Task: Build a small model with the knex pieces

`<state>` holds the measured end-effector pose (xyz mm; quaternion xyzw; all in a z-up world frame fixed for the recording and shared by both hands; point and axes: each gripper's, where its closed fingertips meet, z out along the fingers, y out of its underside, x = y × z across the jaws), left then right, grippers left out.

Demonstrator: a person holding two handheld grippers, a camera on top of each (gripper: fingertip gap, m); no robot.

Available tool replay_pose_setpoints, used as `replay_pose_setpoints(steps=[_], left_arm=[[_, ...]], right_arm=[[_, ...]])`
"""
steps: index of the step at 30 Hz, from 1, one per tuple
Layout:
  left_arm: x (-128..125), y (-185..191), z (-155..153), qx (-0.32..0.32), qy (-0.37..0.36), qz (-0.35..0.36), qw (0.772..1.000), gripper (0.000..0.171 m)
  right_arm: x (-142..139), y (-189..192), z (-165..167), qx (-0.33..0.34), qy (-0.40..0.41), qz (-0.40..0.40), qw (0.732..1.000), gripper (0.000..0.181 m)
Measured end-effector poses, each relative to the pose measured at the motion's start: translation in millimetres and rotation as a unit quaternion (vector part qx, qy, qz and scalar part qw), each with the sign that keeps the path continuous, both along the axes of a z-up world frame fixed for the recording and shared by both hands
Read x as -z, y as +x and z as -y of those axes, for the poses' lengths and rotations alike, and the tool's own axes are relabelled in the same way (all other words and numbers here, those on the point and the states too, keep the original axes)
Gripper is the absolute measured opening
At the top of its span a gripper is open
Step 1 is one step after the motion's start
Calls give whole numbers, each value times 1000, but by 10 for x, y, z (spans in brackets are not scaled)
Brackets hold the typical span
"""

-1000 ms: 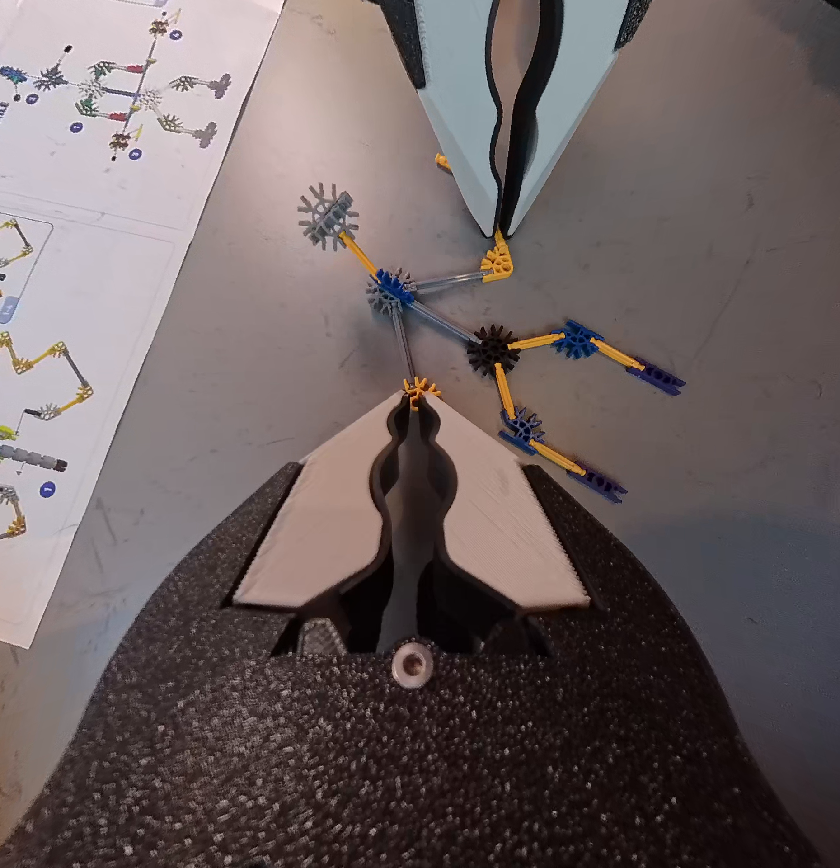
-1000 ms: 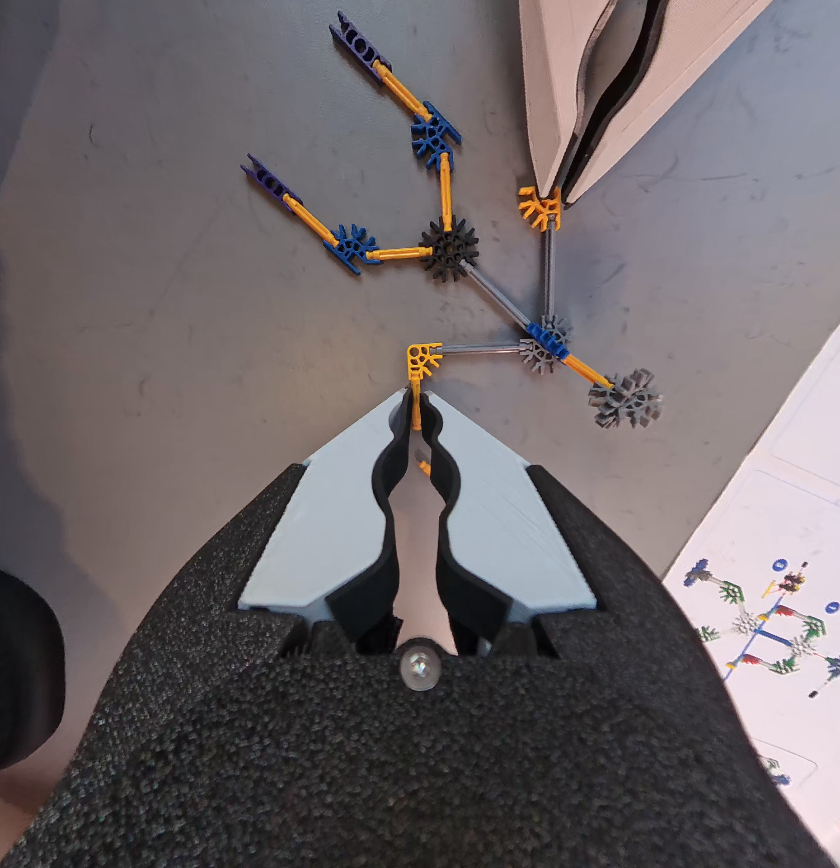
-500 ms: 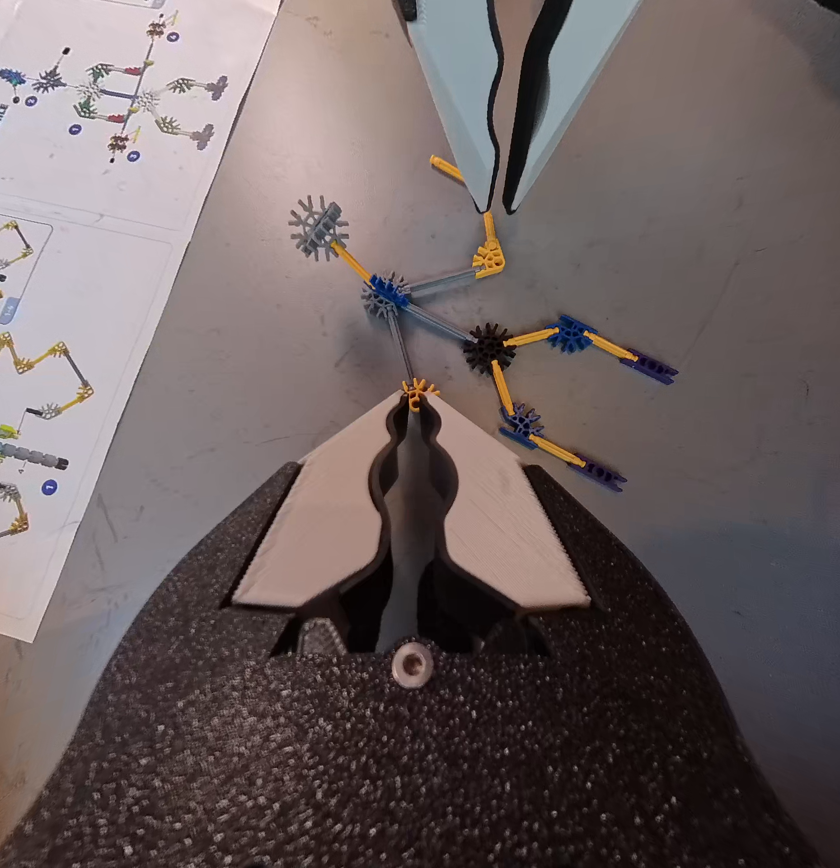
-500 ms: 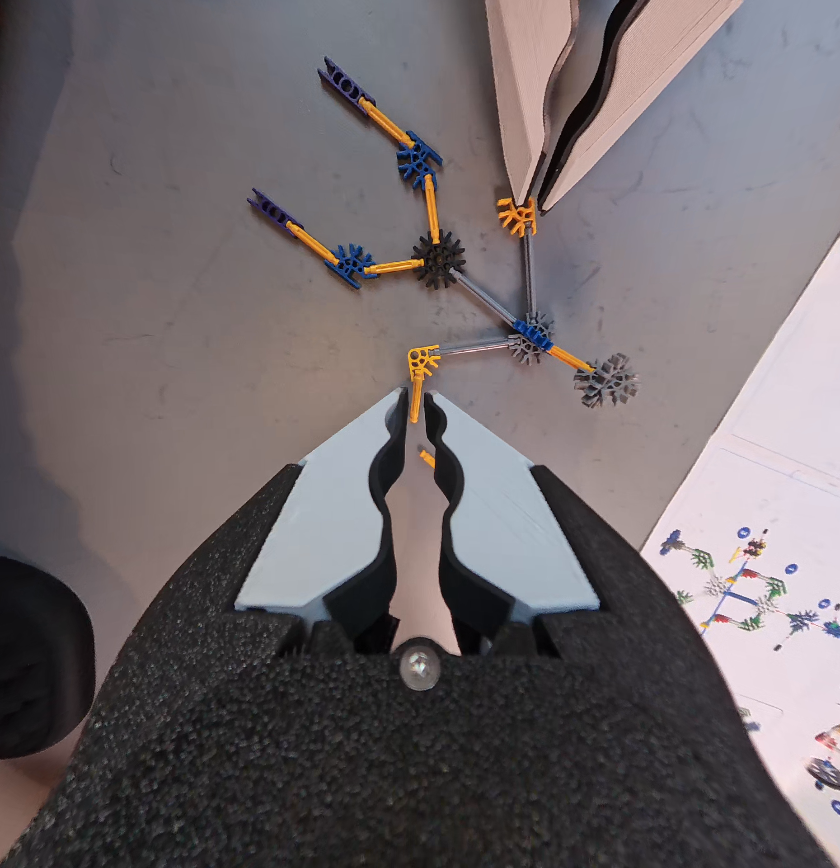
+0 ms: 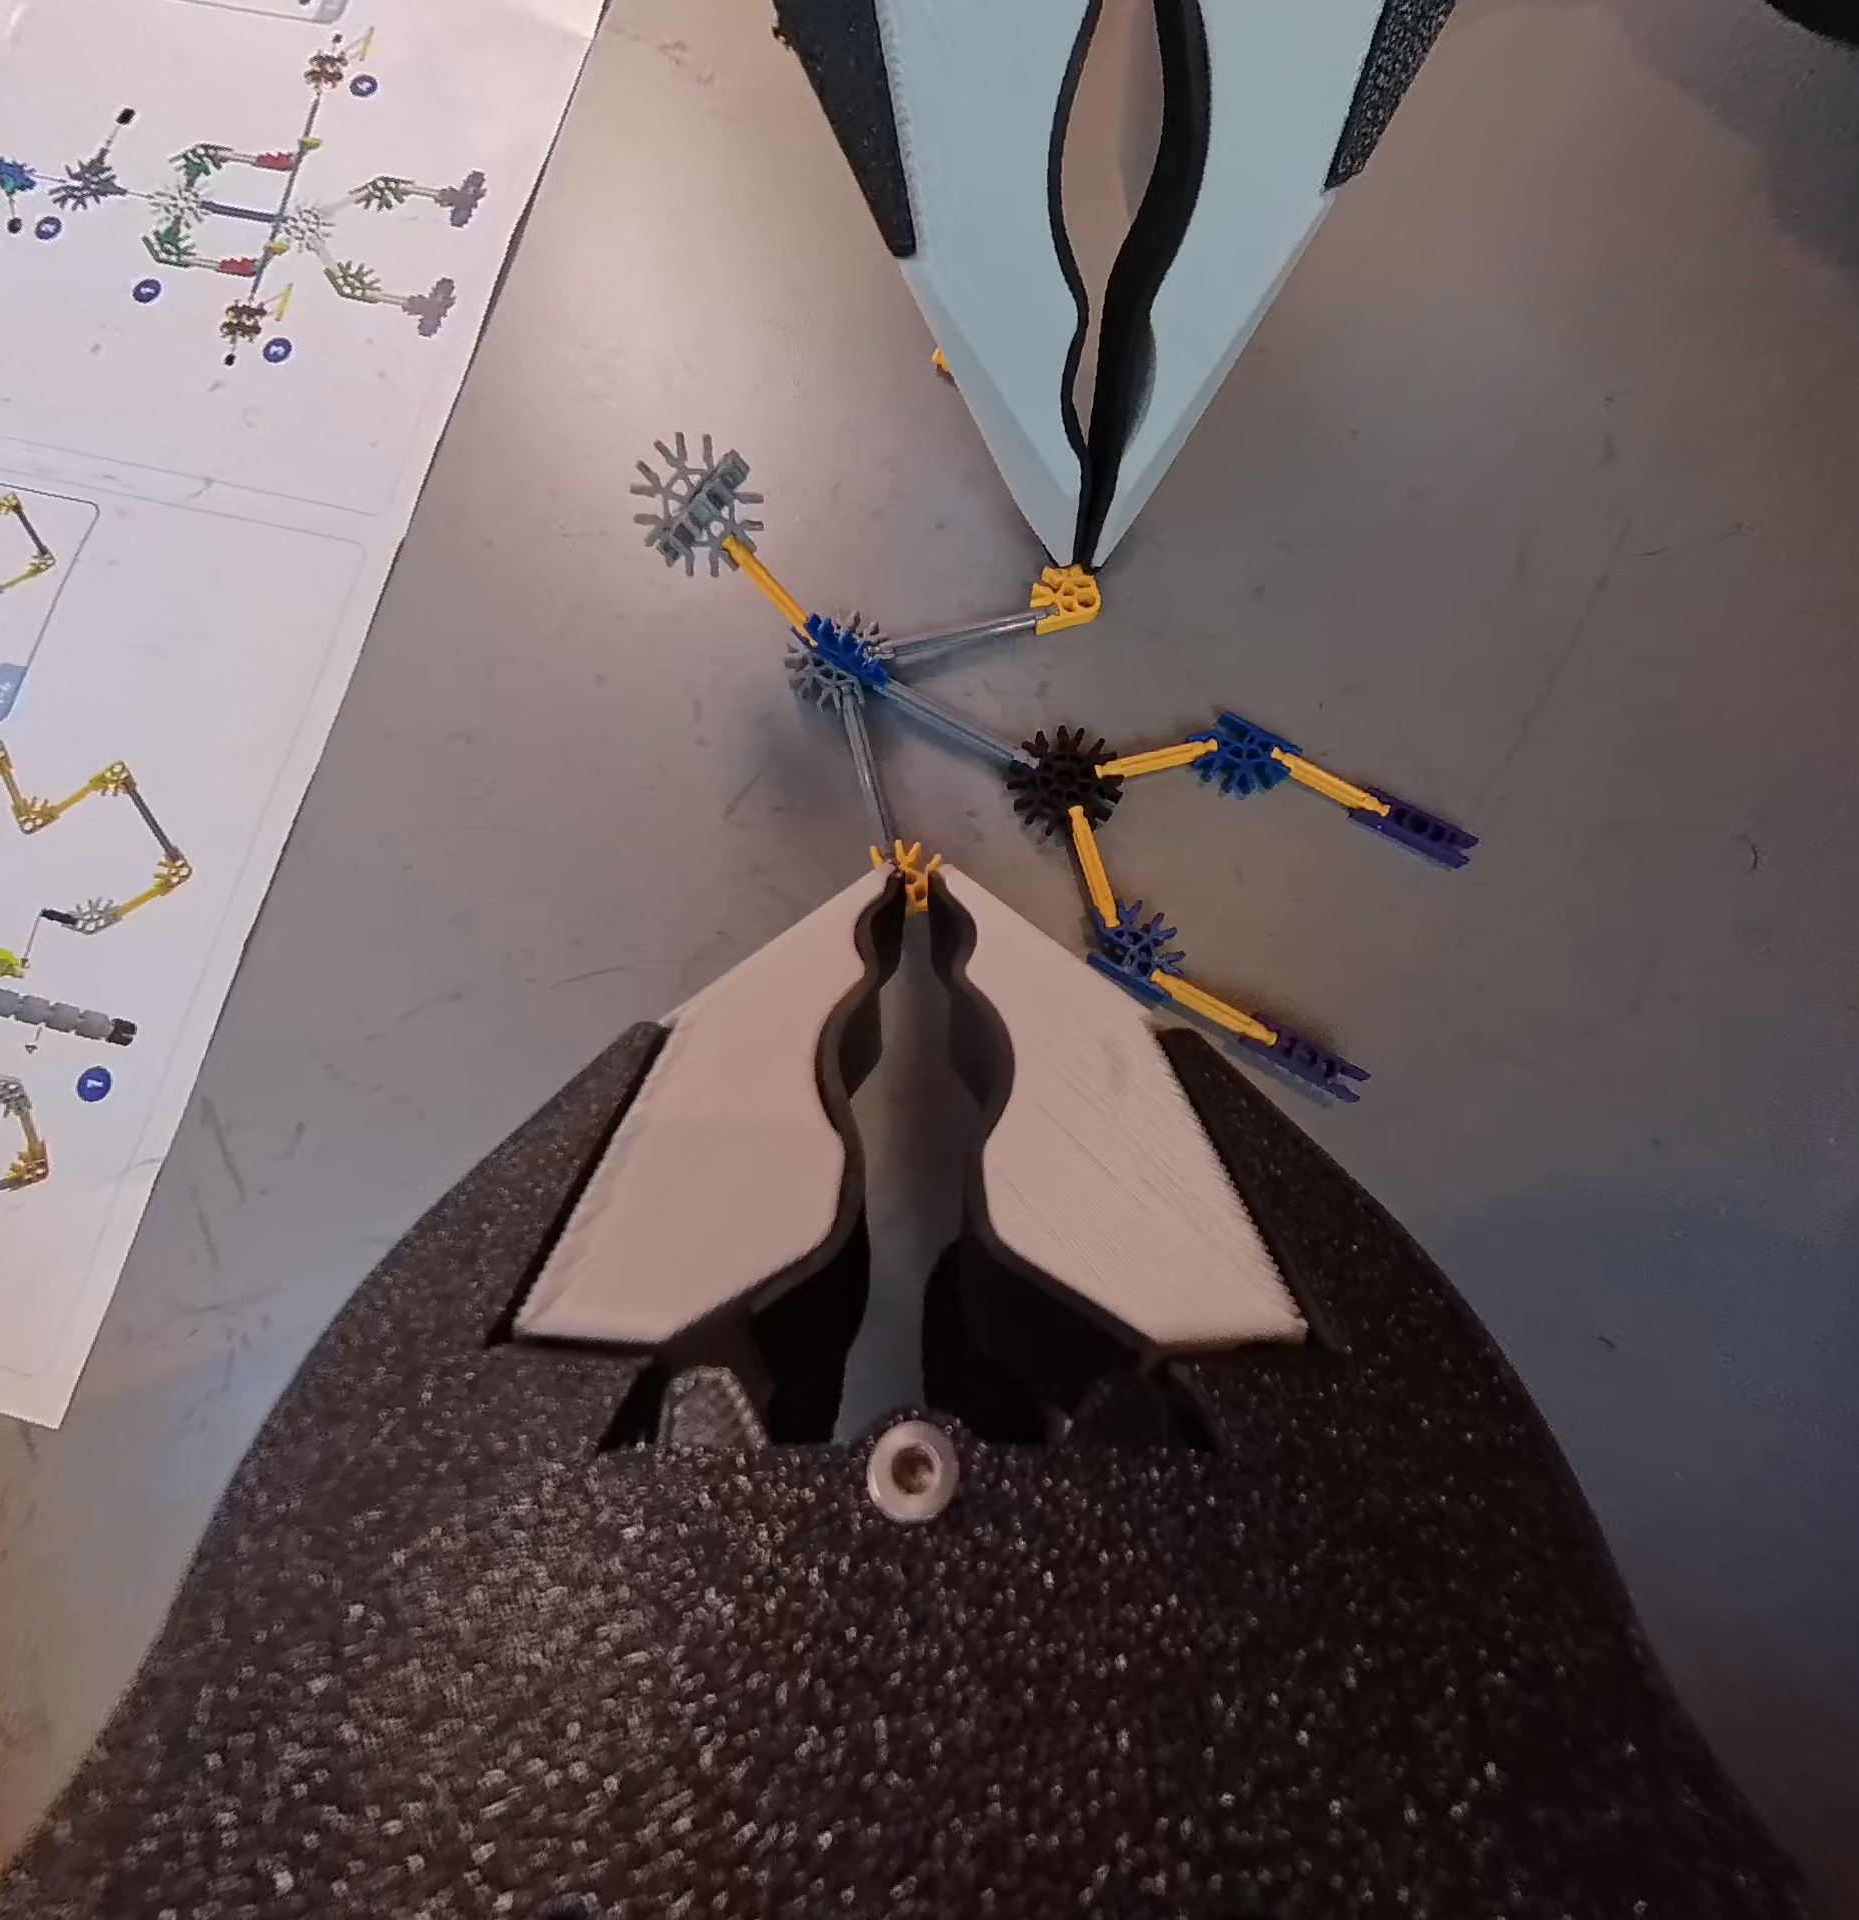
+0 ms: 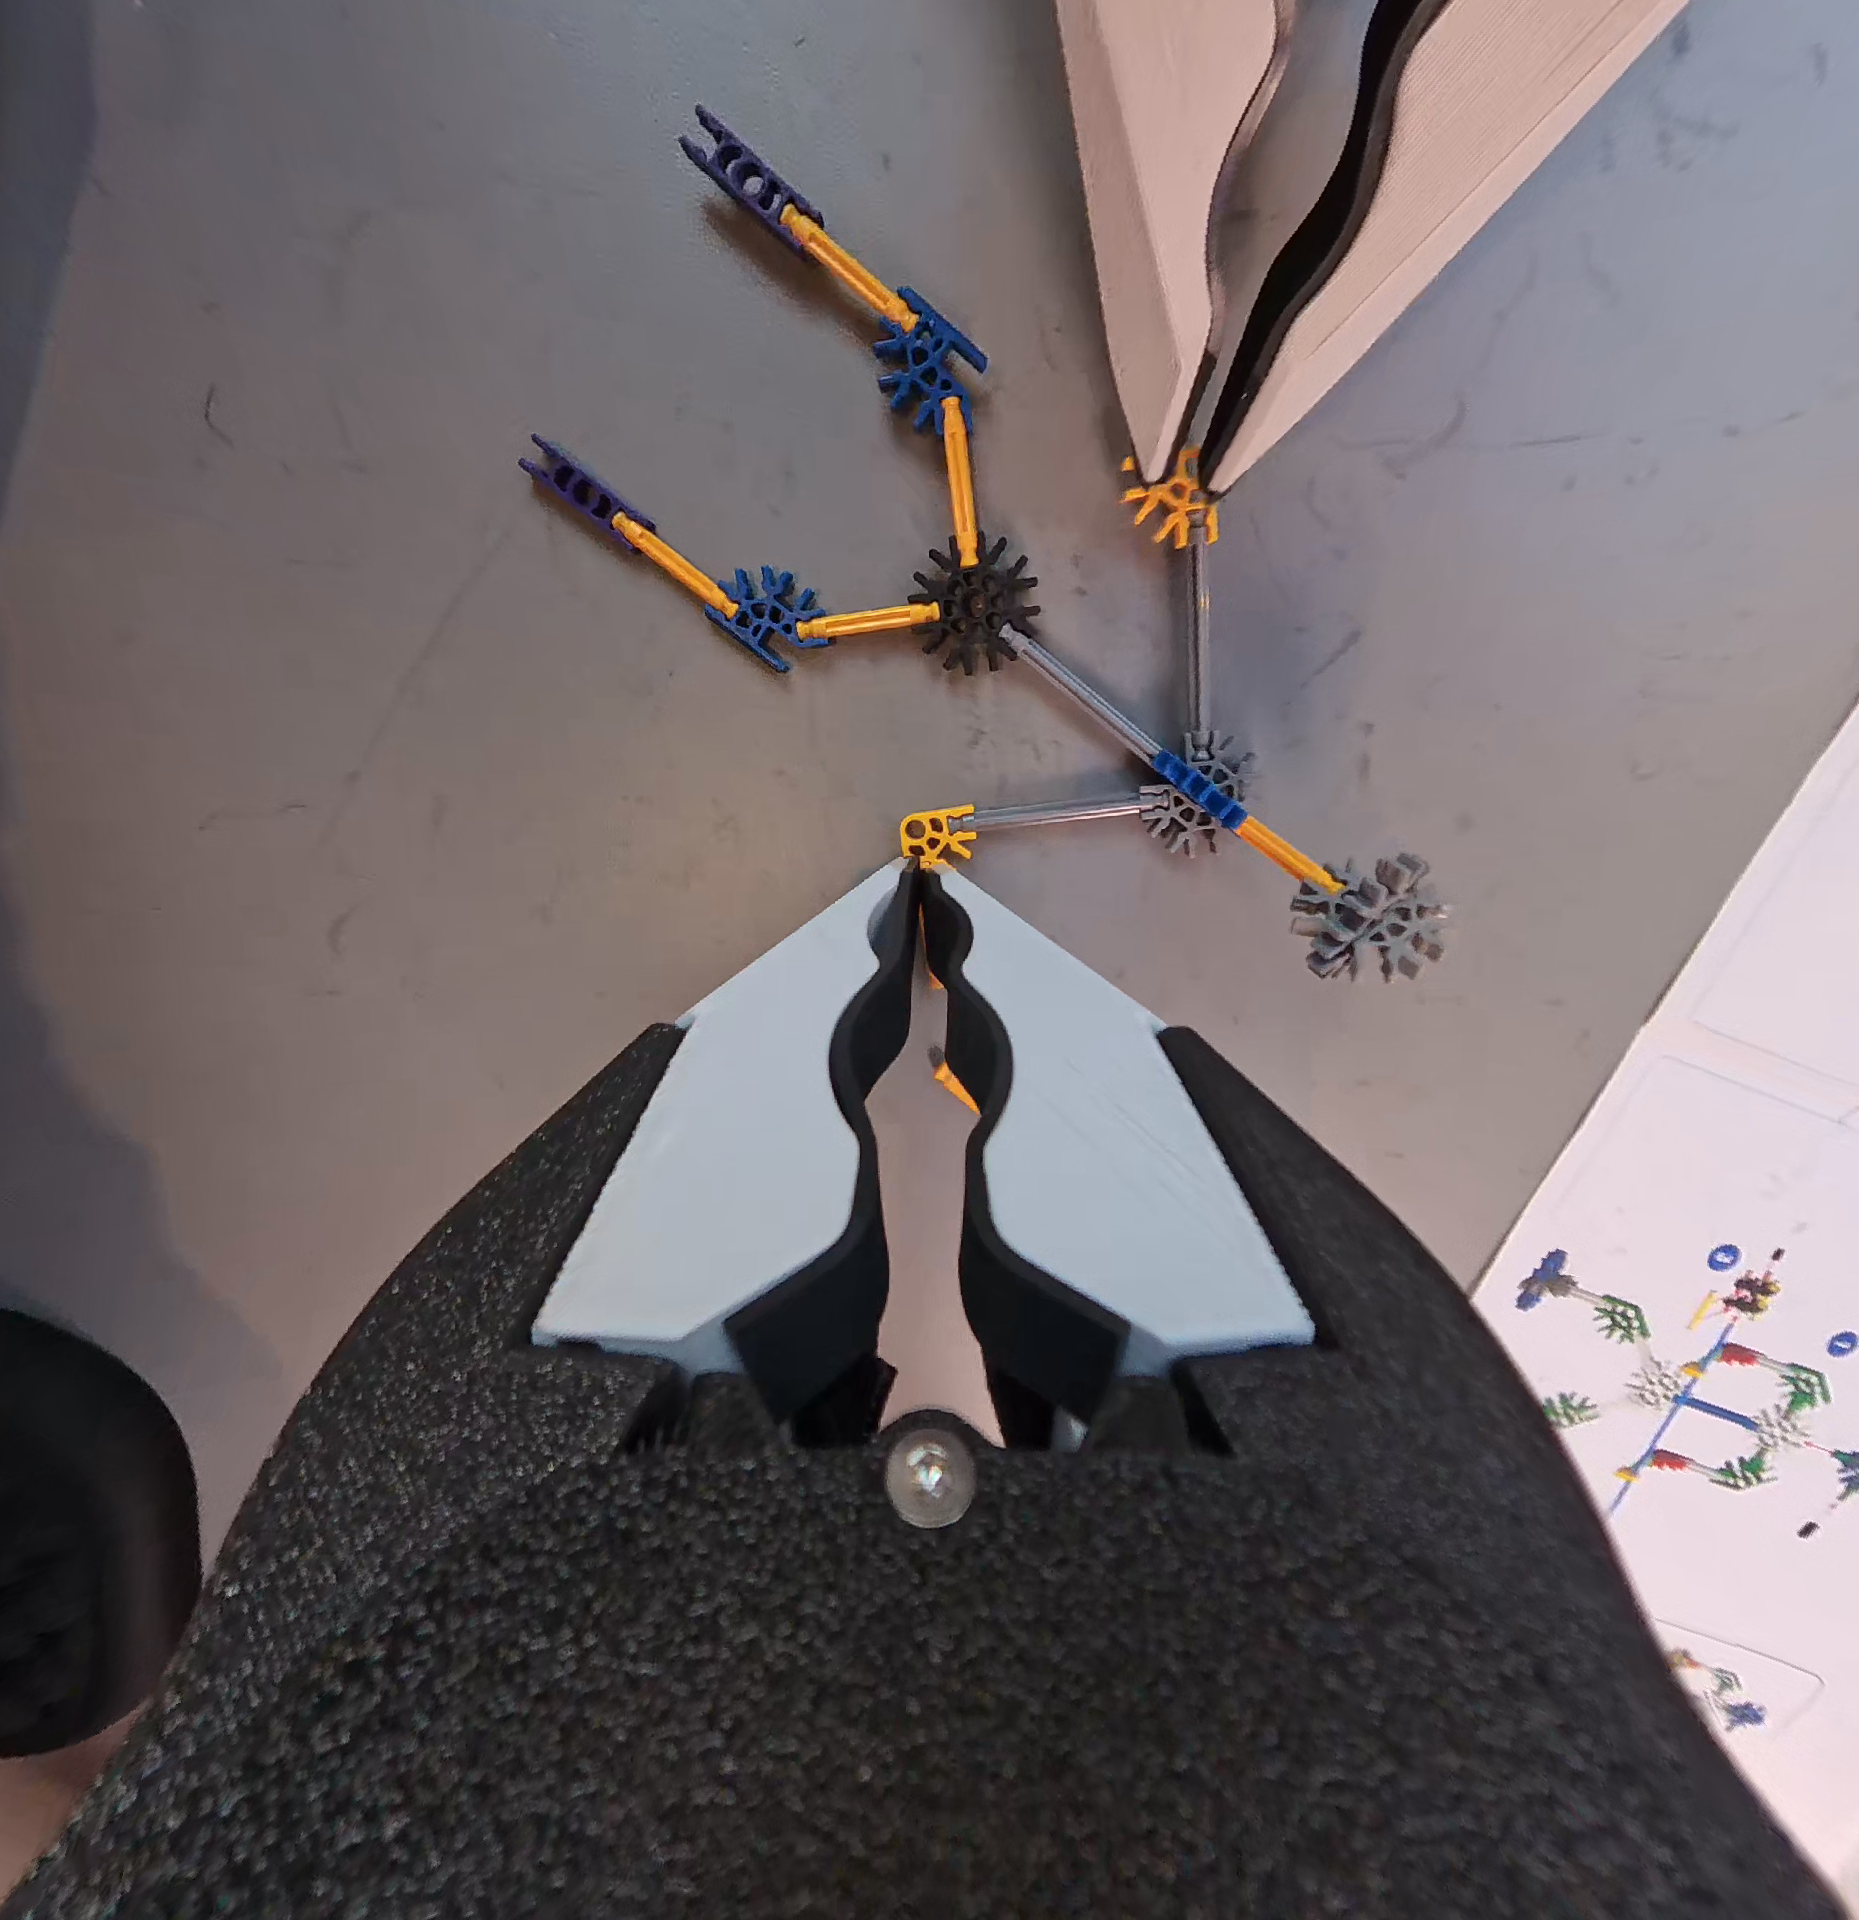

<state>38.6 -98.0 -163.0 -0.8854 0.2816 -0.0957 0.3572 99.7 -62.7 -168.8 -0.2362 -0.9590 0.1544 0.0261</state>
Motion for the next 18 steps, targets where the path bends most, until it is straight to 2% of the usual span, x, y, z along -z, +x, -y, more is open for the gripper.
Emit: replay_pose_setpoints(steps=[10,14,18], left_arm=[[49,61,24,7,-16,16,1000,1],[49,56,31,8,-18,16,1000,1],[40,39,34,6,-17,11,1000,1]], right_arm=[[17,5,28,-57,64,35,996,0],[20,13,29,-88,102,26,991,0],[19,12,31,-87,104,14,991,0]])
